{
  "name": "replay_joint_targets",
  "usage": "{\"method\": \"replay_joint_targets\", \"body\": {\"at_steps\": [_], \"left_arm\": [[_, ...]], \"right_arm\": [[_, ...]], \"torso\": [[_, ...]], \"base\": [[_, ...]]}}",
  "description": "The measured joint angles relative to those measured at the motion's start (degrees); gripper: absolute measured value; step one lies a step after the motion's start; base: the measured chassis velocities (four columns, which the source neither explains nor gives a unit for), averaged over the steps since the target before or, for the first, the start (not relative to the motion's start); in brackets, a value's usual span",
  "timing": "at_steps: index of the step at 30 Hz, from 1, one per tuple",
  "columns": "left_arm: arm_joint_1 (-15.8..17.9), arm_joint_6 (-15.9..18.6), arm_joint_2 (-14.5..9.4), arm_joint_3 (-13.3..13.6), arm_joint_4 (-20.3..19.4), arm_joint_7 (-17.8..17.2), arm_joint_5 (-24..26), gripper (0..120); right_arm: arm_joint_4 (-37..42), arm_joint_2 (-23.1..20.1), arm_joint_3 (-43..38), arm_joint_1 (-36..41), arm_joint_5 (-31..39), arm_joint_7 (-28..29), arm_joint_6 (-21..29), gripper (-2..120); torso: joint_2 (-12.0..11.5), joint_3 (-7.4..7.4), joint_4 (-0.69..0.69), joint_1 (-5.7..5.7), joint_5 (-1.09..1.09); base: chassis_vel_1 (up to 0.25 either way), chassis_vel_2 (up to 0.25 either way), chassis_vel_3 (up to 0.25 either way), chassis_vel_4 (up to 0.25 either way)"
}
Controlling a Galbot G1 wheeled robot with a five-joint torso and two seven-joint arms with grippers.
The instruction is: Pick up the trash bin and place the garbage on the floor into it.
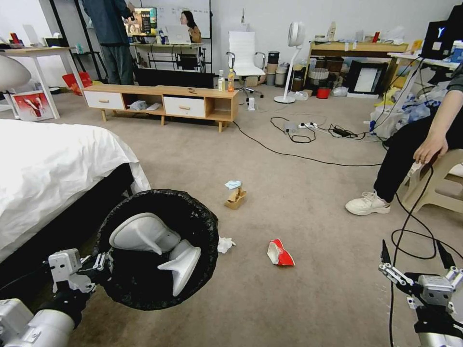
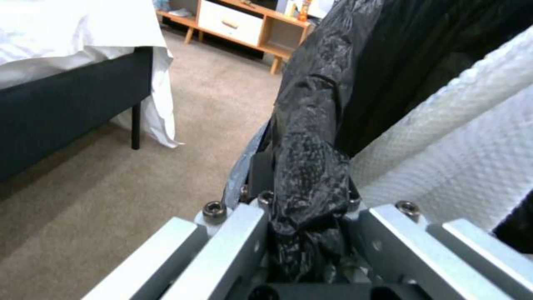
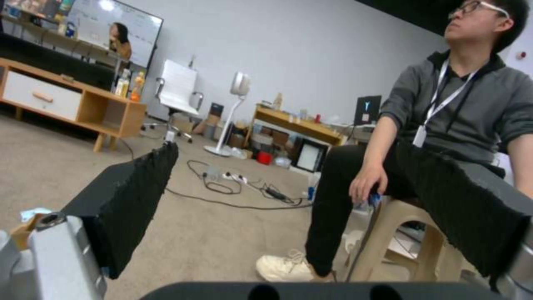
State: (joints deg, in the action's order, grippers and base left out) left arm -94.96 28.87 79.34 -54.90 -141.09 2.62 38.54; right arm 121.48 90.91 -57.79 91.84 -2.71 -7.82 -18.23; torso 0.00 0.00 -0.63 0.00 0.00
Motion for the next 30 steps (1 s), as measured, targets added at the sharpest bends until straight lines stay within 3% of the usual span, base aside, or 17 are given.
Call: {"method": "replay_joint_targets", "body": {"at_steps": [30], "left_arm": [[0.23,-0.17,0.12,-0.02,0.13,-0.02,-0.01,2]], "right_arm": [[-0.14,-0.04,-0.04,-0.02,-0.01,-0.15,-0.11,100]], "torso": [[0.0,0.0,0.0,0.0,0.0]], "base": [[-0.075,0.08,0.079,-0.081]]}}
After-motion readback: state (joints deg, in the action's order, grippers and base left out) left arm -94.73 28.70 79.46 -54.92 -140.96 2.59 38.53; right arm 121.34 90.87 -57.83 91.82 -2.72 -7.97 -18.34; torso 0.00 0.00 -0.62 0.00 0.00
